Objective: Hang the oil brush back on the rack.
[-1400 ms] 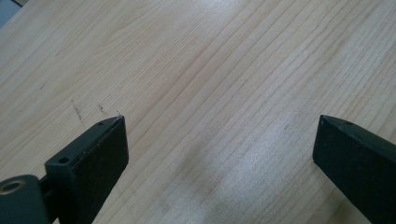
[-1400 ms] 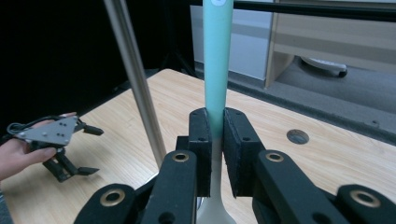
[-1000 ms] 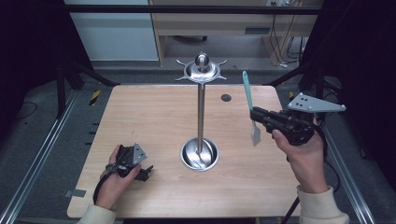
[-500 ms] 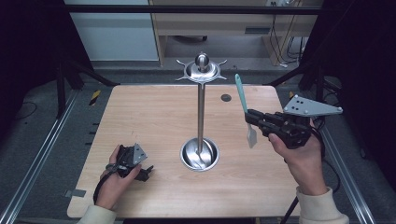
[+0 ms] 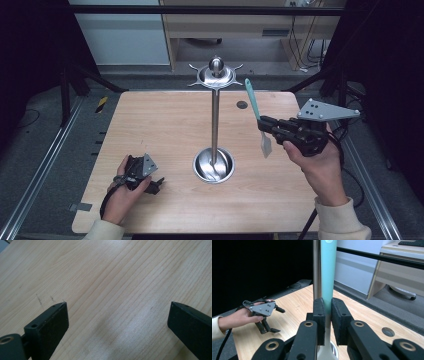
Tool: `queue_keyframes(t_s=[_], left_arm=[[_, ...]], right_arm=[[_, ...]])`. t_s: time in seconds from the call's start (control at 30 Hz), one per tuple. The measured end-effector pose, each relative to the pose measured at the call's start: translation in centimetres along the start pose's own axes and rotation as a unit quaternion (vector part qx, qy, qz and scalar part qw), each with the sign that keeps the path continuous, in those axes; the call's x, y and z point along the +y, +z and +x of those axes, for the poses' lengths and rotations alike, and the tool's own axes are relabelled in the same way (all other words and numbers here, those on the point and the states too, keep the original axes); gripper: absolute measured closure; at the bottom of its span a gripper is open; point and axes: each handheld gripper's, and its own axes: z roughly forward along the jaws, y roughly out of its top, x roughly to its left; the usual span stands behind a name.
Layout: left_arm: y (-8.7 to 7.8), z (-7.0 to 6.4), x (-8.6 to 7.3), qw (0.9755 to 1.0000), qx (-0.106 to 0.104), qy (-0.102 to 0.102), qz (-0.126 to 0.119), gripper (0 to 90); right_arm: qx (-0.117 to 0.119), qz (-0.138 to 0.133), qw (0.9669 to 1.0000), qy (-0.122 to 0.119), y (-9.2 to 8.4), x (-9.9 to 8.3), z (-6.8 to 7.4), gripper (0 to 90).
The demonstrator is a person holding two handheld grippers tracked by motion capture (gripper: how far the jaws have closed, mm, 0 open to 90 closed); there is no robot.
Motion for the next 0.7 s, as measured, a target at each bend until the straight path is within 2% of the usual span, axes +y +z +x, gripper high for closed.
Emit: queue_keyframes(t_s=[0.7], left_arm=[[0.06, -0.11, 0.03, 1.0, -0.003, 0.002, 0.002, 3.1]], right_arm=[[0.002, 0.011, 0.9999, 0.003, 0.33, -0.06, -0.13, 82.0]])
